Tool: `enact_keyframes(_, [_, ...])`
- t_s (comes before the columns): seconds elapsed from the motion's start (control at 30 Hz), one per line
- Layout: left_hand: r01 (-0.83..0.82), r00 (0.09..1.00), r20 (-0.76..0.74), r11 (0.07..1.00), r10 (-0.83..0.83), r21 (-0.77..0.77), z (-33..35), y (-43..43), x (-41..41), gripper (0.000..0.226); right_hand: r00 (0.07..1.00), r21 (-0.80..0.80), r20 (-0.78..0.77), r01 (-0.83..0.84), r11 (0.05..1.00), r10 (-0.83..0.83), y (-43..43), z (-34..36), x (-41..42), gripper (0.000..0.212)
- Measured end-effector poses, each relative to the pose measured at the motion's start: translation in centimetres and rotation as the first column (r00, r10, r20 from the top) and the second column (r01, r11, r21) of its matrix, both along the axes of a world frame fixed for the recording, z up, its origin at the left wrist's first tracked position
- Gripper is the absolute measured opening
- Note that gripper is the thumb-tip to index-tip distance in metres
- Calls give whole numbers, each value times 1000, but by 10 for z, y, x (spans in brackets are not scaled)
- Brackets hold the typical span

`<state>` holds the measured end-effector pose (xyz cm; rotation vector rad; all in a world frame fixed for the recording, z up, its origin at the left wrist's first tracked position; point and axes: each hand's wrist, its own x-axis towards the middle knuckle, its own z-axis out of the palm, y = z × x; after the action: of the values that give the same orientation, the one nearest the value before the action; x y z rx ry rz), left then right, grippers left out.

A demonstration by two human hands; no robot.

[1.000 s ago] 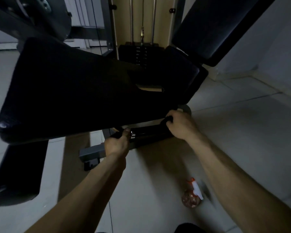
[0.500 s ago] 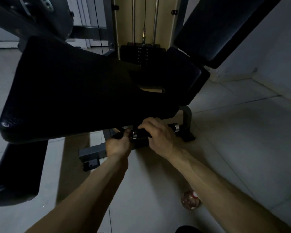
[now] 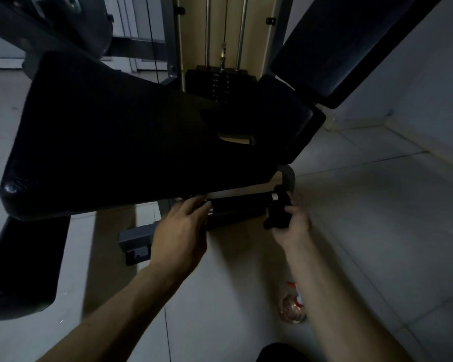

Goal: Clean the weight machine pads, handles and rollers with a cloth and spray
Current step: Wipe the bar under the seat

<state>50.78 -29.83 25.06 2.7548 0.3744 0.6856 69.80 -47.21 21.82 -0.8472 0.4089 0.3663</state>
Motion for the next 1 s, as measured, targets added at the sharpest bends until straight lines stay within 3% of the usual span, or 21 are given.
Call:
enact_keyframes(0.13, [14,996,-85,992,-4,122,-5,10,3,60,979,427,-194,33,903,56,21,-19,-11,33])
enact_keyframes(0.37, [27,999,-22,981,-24,190,-11,13,5,53,979,522,-147,-44,852,141,80,-25,-45,27])
enact_keyframes(0.53, [-4,1000,6,979,3,203,-10,12,3,55,956,367,-48,-252,895,289,72,-32,-43,31])
enact_keyframes(0.6, [-18,1000,1,976,19,215,-8,11,3,56,958,470,-76,-209,858,275,56,-38,-29,33])
enact_keyframes(0.7, [-12,1000,-18,976,17,217,-8,12,4,57,963,477,-135,-143,867,233,54,-32,-30,26])
enact_keyframes(0.73, [-13,1000,-20,978,17,210,-8,12,4,58,969,408,-115,-156,900,220,64,-29,-37,16])
enact_keyframes(0.8, [-19,999,-31,978,26,210,-7,11,4,58,968,221,-58,-227,948,245,83,-20,-63,25])
enact_keyframes(0.9, [-13,997,-71,974,30,228,-10,11,3,54,888,123,-51,-449,885,457,101,-6,-103,43])
enact_keyframes(1.0, [-20,992,-114,975,46,220,-12,10,2,55,817,86,-75,-567,820,572,103,4,-125,44])
